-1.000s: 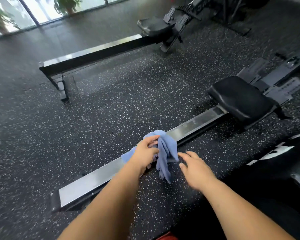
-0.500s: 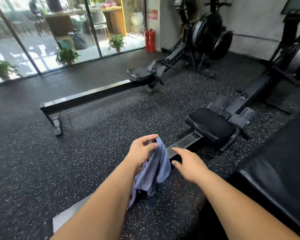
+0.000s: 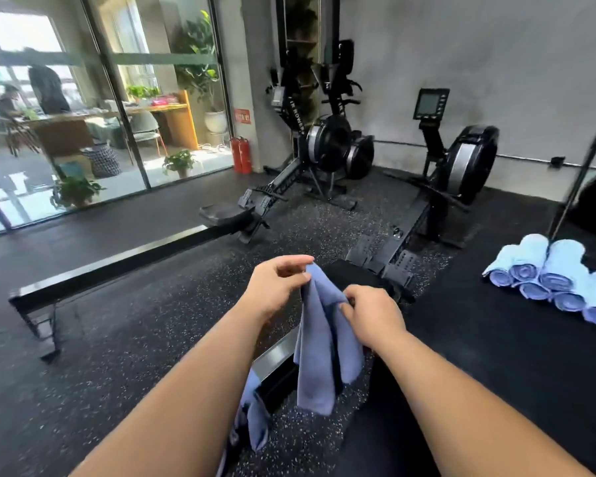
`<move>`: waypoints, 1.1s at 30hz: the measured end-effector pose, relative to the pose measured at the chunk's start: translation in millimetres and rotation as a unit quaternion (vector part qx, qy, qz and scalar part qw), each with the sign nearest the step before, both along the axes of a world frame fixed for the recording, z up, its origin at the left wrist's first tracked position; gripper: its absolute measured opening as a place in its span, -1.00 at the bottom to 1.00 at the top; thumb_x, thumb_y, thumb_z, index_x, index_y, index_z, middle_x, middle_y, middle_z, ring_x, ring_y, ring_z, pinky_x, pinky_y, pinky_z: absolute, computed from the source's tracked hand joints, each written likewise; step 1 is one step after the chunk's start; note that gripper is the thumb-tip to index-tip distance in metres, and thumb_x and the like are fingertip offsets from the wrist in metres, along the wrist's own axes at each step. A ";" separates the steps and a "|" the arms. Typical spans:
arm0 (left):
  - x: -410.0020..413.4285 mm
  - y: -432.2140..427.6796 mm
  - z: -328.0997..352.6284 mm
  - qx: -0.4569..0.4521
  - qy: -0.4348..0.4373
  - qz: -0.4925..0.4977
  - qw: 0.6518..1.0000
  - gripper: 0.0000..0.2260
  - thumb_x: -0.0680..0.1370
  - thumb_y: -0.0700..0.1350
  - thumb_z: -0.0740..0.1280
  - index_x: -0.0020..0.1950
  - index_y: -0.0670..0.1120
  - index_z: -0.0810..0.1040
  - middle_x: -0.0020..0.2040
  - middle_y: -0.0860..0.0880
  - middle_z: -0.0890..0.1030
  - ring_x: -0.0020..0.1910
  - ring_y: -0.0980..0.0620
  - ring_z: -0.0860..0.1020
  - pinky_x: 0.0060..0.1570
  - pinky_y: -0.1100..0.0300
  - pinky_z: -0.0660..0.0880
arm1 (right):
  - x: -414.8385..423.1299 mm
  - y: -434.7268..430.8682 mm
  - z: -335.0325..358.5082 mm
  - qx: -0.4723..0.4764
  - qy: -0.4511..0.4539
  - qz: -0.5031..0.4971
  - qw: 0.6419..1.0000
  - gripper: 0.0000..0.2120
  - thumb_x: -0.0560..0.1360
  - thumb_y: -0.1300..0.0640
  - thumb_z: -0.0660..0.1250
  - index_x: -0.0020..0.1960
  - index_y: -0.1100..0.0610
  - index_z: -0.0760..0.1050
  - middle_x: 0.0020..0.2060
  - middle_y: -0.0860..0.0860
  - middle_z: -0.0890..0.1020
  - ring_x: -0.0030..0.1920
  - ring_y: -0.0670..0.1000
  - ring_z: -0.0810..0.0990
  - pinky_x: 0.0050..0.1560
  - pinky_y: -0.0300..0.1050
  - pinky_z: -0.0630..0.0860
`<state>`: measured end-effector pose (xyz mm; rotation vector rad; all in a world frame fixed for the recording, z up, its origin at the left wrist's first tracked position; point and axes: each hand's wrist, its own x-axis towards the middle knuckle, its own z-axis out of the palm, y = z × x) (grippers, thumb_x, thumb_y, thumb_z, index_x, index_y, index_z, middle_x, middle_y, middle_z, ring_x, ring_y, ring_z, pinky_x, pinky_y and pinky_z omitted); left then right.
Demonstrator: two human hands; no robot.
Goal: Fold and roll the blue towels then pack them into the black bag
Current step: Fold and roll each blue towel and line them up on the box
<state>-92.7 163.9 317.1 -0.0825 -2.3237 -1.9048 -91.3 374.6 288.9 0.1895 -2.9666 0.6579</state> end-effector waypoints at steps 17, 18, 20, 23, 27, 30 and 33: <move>-16.4 206.8 98.9 -0.252 0.183 -0.035 0.949 -0.93 0.59 -0.10 0.44 -0.01 -0.02 0.73 -0.08 0.07 0.74 -0.09 0.08 0.67 0.05 0.17 0.55 | 52.3 224.7 114.3 -0.023 0.167 -0.155 0.974 -0.91 0.65 -0.05 0.32 0.03 -0.13 0.61 -0.15 -0.14 0.65 0.02 0.07 0.58 -0.12 -0.04 0.45; -16.2 219.9 104.6 -0.238 0.191 -0.040 0.951 -0.94 0.59 -0.11 0.44 0.00 -0.02 0.72 -0.07 0.07 0.74 -0.09 0.08 0.67 0.05 0.17 0.55 | 57.4 237.0 120.5 -0.024 0.185 -0.167 0.968 -0.90 0.65 -0.05 0.32 0.04 -0.12 0.61 -0.12 -0.12 0.67 0.04 0.08 0.59 -0.09 -0.03 0.46; -13.5 249.7 115.5 -0.200 0.207 -0.060 0.956 -0.95 0.60 -0.10 0.44 0.01 0.00 0.71 -0.06 0.08 0.73 -0.10 0.10 0.68 0.04 0.18 0.56 | 71.8 262.4 134.4 -0.036 0.222 -0.193 0.955 -0.89 0.64 -0.04 0.32 0.07 -0.12 0.63 -0.08 -0.11 0.69 0.04 0.07 0.61 -0.04 -0.03 0.49; -4.0 289.5 123.6 -0.127 0.226 -0.095 0.961 -0.95 0.61 -0.08 0.44 0.01 0.04 0.70 -0.07 0.17 0.72 -0.09 0.23 0.68 0.02 0.24 0.58 | 97.9 291.2 147.6 -0.065 0.266 -0.228 0.934 -0.86 0.66 -0.06 0.28 0.12 -0.12 0.61 -0.05 -0.14 0.69 0.00 0.02 0.60 -0.03 -0.03 0.49; 23.4 333.6 97.1 -0.101 0.200 -0.151 0.963 -0.93 0.59 -0.09 0.41 0.01 0.06 0.69 -0.07 0.19 0.71 -0.08 0.24 0.64 -0.03 0.37 0.52 | 138.1 320.7 114.5 -0.071 0.261 -0.255 0.928 -0.86 0.64 -0.08 0.26 0.06 -0.09 0.58 -0.08 -0.16 0.66 -0.08 -0.01 0.57 -0.05 0.01 0.52; 42.8 351.8 36.3 -0.197 0.127 -0.209 0.949 -0.94 0.55 -0.11 0.38 -0.11 0.01 0.63 -0.15 0.11 0.69 -0.13 0.10 0.63 -0.11 0.27 0.50 | 162.0 340.1 52.9 -0.028 0.116 -0.264 0.957 -0.83 0.58 -0.13 0.29 -0.10 -0.07 0.54 -0.23 -0.08 0.63 -0.15 0.10 0.58 -0.11 0.04 0.55; 59.0 355.2 -36.3 -0.352 0.057 -0.292 0.888 -0.86 0.55 -0.08 0.33 -0.12 -0.12 0.60 -0.13 -0.06 0.70 -0.09 -0.11 0.64 -0.03 0.02 0.57 | 183.0 348.7 -13.3 0.018 -0.086 -0.219 0.972 -0.61 0.58 -0.25 0.25 -0.26 0.00 0.50 -0.28 -0.07 0.58 -0.13 0.06 0.57 -0.11 -0.01 0.50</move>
